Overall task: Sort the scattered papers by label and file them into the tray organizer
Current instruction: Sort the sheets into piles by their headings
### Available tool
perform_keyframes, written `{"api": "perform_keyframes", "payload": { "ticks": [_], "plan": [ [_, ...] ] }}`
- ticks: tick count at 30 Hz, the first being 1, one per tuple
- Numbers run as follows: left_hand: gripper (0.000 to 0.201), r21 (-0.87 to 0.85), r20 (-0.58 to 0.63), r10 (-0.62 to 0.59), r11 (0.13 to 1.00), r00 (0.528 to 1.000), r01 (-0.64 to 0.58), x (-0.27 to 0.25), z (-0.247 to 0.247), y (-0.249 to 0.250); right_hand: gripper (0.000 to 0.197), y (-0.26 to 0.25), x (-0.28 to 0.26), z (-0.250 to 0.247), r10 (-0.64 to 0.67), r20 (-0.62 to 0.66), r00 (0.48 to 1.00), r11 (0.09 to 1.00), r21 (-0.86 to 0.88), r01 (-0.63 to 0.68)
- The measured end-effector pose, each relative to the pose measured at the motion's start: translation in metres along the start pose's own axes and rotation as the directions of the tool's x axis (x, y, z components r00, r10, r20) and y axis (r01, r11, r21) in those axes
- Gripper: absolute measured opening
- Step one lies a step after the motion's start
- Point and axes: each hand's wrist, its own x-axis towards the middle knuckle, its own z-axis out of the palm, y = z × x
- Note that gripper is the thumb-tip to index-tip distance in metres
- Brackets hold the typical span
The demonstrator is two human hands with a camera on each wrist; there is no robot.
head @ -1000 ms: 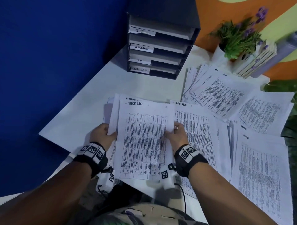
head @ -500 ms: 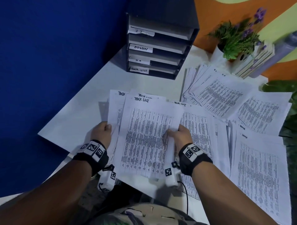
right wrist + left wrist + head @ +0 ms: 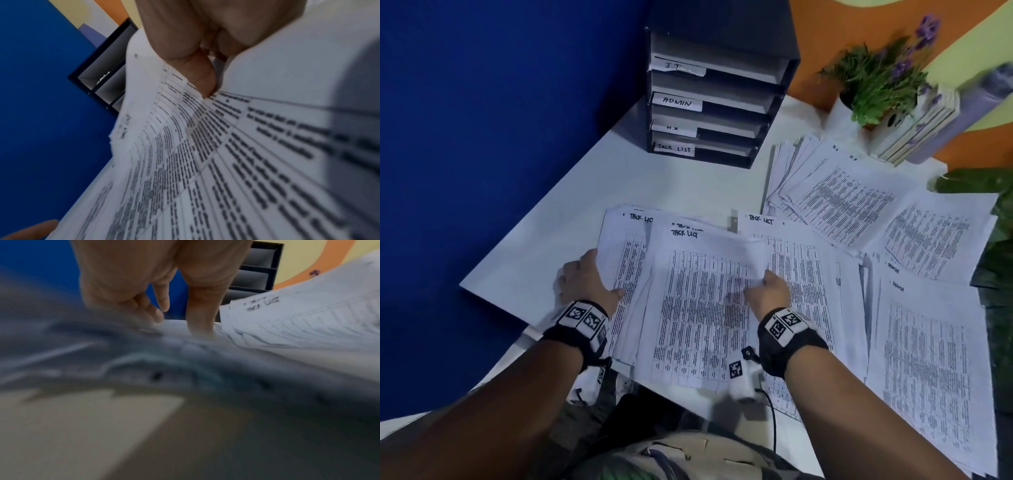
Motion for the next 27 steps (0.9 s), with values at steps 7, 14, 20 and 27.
{"api": "perform_keyframes", "payload": {
  "ticks": [7,14,20,27],
  "plan": [
    [0.091,-0.085,0.053,0.029,0.996,0.998,-0.024,0.008,-0.009,-0.003,0.018,0.006,-0.001,0.000,0.009,0.076,0.997,0.997,0.073,-0.015],
    [0.036,-0.210,-0.033,-0.002,0.978,0.999,-0.005,-0.004,-0.008,-0.004,0.041,-0.004,-0.006,-0.006,0.053,0.169,0.984,0.981,0.178,-0.083],
    [0.020,-0.271,-0.150,-0.028,0.962,0.988,-0.014,-0.006,-0.011,-0.009,0.031,-0.005,-0.006,0.001,0.002,0.170,0.985,0.975,0.221,-0.040],
    [0.014,-0.374,-0.321,-0.036,0.923,0.946,-0.092,-0.014,-0.026,-0.004,0.015,-0.007,-0.005,0.000,0.013,0.170,0.985,0.976,0.211,-0.050]
  ]
}}
